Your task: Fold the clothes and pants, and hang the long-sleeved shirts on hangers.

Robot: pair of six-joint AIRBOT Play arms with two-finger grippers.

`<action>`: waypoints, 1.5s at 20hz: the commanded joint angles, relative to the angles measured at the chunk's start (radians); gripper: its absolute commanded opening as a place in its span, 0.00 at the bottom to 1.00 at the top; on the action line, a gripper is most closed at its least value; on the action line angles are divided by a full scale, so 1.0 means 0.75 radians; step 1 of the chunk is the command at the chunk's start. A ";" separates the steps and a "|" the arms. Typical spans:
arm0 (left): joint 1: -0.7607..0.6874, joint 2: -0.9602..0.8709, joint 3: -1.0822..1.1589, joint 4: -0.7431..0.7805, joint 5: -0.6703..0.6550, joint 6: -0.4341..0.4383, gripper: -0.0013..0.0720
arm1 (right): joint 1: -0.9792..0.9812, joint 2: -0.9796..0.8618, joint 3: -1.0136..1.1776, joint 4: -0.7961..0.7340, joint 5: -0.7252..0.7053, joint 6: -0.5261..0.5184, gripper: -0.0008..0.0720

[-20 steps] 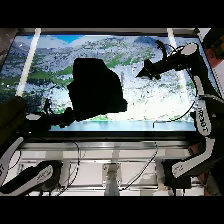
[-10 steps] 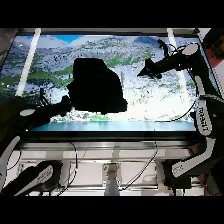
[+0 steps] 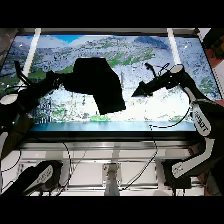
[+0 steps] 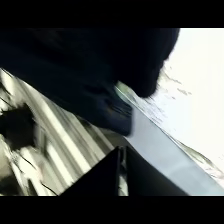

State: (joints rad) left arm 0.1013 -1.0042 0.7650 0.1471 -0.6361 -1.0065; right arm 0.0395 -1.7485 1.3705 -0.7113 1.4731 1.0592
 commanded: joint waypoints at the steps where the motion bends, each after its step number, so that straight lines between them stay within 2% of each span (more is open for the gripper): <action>1: 0.000 0.004 0.029 0.003 0.035 0.001 0.03 | 0.082 0.000 -0.069 -0.192 -0.046 -0.207 0.42; 2: 0.000 0.004 0.029 0.002 0.036 0.001 0.03 | 0.111 0.000 -0.068 -0.193 -0.080 -0.222 0.53; 4: 0.000 0.004 0.029 0.002 0.036 0.001 0.03 | 0.174 0.000 -0.066 -0.212 -0.125 -0.294 0.53; 8: 0.000 0.004 0.029 0.002 0.035 0.001 0.03 | 0.259 0.001 -0.065 -0.227 -0.221 -0.327 0.54; 12: 0.000 0.004 0.029 0.003 0.035 0.001 0.03 | 0.263 0.005 -0.016 -0.251 -0.160 -0.327 0.54; 13: 0.000 0.004 0.029 0.003 0.035 0.001 0.03 | 0.264 0.008 0.011 -0.241 -0.150 -0.326 0.58; 14: 0.000 0.004 0.029 0.003 0.036 0.001 0.03 | 0.264 0.015 0.036 -0.220 -0.142 -0.325 0.68; 16: 0.000 0.004 0.029 0.003 0.035 0.002 0.03 | 0.264 0.032 0.084 -0.194 -0.128 -0.323 0.69; 18: 0.001 0.004 0.029 0.003 0.036 0.002 0.03 | 0.264 0.051 0.090 -0.134 -0.115 -0.324 0.69; 23: 0.000 0.004 0.029 0.003 0.035 0.001 0.03 | 0.361 0.048 0.083 -0.149 -0.142 -0.337 0.69; 27: 0.000 0.004 0.029 0.002 0.035 0.001 0.03 | 0.442 0.047 0.083 -0.319 -0.177 -0.350 0.69; 30: 0.000 0.004 0.029 0.002 0.035 0.001 0.03 | 0.427 0.047 0.081 -0.331 -0.173 -0.306 0.69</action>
State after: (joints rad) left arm 0.1013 -1.0023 0.7856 0.1486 -0.6094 -1.0058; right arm 0.3531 -1.7142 1.4315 -0.9207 1.3483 0.8059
